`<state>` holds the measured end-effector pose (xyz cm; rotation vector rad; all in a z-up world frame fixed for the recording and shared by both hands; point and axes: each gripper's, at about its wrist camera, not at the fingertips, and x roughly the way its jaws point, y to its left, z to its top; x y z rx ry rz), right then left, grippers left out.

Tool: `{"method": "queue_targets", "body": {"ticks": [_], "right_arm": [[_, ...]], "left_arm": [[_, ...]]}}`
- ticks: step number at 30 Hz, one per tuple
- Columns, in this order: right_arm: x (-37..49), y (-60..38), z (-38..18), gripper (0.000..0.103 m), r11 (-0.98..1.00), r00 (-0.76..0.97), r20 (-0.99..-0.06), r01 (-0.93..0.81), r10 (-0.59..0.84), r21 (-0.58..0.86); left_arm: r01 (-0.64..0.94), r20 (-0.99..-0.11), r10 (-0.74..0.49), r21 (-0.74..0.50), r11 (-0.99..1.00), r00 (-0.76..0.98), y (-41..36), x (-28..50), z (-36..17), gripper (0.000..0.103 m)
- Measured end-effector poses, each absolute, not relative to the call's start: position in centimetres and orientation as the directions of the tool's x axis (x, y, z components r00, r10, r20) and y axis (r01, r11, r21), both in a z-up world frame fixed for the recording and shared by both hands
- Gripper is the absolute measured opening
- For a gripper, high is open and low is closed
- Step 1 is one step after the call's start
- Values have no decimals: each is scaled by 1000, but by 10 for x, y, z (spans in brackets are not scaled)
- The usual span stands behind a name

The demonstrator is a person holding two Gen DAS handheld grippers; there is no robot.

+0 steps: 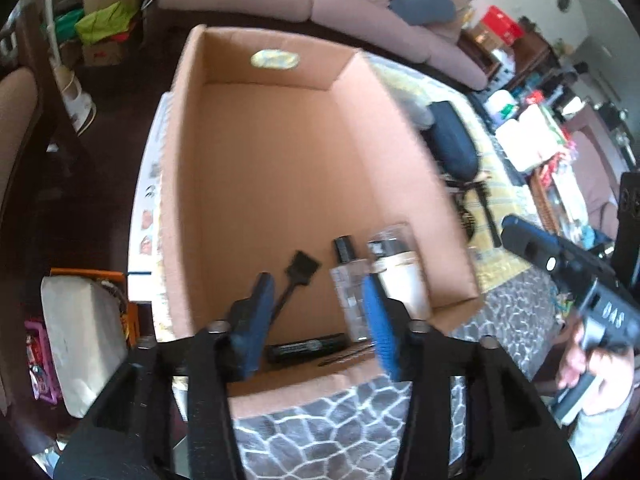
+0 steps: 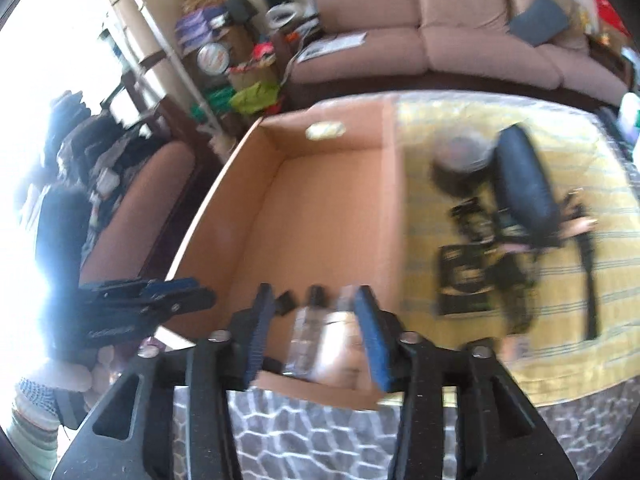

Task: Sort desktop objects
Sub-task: 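Carry the black cylinder and brush into the box and open both tools, then move both tools back over the remaining table items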

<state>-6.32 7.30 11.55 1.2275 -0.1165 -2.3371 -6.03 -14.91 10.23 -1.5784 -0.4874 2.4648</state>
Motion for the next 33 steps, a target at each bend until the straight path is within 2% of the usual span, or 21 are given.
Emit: {"method": "queue_targets", "body": {"ticks": [1, 2, 4, 7, 9, 15, 20, 24, 27, 33], "right_arm": [[-64, 85, 120, 63, -884, -492, -746, 367, -449, 290], [-66, 95, 123, 71, -891, -506, -743, 352, -438, 286], [-68, 122, 127, 79, -908, -530, -742, 312, -411, 280], [-67, 154, 128, 84, -923, -555, -739, 269, -382, 275], [-65, 175, 127, 88, -933, -573, -736, 235, -360, 273], [-58, 209, 113, 90, -943, -586, -739, 192, -331, 270], [-53, 230, 95, 90, -956, -595, -748, 195, -292, 219], [-54, 240, 75, 90, -957, -578, -764, 222, -285, 189], [-57, 245, 61, 89, -957, -566, -778, 239, -273, 162], [-78, 256, 42, 84, -950, -544, -783, 245, -301, 194]], "left_arm": [[13, -839, 329, -371, -928, -433, -142, -61, 108, 66], [-1, -831, 341, -379, -925, -439, -135, -61, 112, 69], [-26, -823, 354, -383, -923, -445, -122, -64, 120, 83], [-64, -809, 376, -391, -918, -452, -98, -71, 130, 97], [-81, -805, 386, -394, -916, -450, -82, -76, 135, 103], [-122, -829, 344, -324, -938, -441, -34, -101, 144, 103], [-255, -869, 274, -180, -950, -411, 14, -128, 144, 103], [-386, -917, 205, -62, -920, -341, 44, -153, 129, 102], [-448, -940, 134, 22, -894, -314, 59, -168, 114, 98], [-565, -961, 78, 90, -820, -266, 83, -180, 84, 96]]}}
